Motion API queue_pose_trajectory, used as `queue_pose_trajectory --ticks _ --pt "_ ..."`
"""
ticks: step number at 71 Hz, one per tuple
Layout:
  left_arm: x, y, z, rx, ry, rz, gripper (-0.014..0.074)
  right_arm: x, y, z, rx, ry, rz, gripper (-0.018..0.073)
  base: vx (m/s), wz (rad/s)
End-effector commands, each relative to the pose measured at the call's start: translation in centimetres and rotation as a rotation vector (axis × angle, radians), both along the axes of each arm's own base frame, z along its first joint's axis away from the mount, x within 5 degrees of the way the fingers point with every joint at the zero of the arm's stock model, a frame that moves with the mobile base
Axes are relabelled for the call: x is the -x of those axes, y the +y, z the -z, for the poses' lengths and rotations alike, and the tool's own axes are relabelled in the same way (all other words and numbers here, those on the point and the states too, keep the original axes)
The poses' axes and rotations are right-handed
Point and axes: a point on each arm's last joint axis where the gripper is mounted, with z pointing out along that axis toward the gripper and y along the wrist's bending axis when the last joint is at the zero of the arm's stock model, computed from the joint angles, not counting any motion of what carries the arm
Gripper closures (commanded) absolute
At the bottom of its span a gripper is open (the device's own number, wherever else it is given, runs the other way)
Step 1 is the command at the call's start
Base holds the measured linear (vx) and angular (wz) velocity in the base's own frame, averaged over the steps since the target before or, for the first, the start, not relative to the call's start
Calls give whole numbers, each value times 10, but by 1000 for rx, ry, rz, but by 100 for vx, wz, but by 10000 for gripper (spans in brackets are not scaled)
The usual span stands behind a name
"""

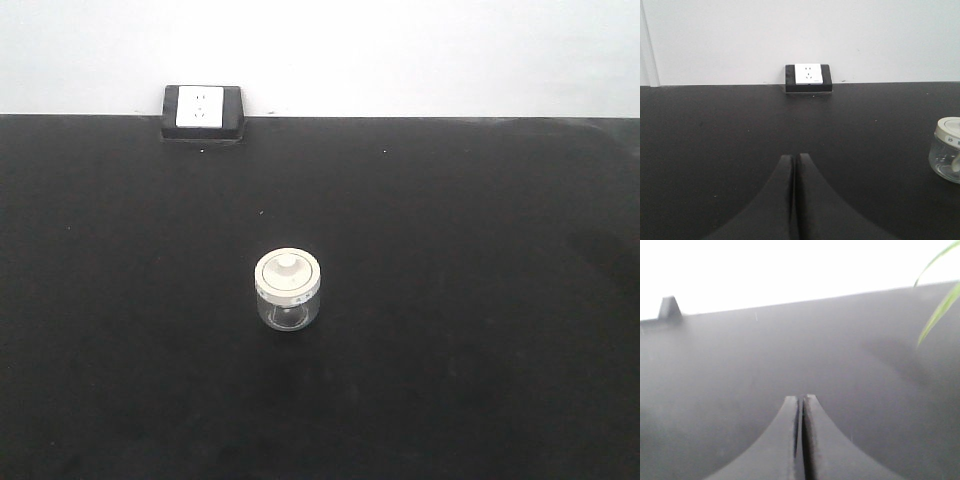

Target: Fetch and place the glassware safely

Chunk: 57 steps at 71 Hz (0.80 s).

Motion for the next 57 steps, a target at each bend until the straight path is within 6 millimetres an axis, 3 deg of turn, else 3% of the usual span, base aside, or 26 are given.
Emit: queue_pose_trajectory --ticks 1,57 --pt "0 0 3 17 -58 -1 603 2 0 0 28 -63 -3 567 0 0" --pt "0 0 3 17 -58 -1 603 2 0 1 36 -60 -3 567 0 0"
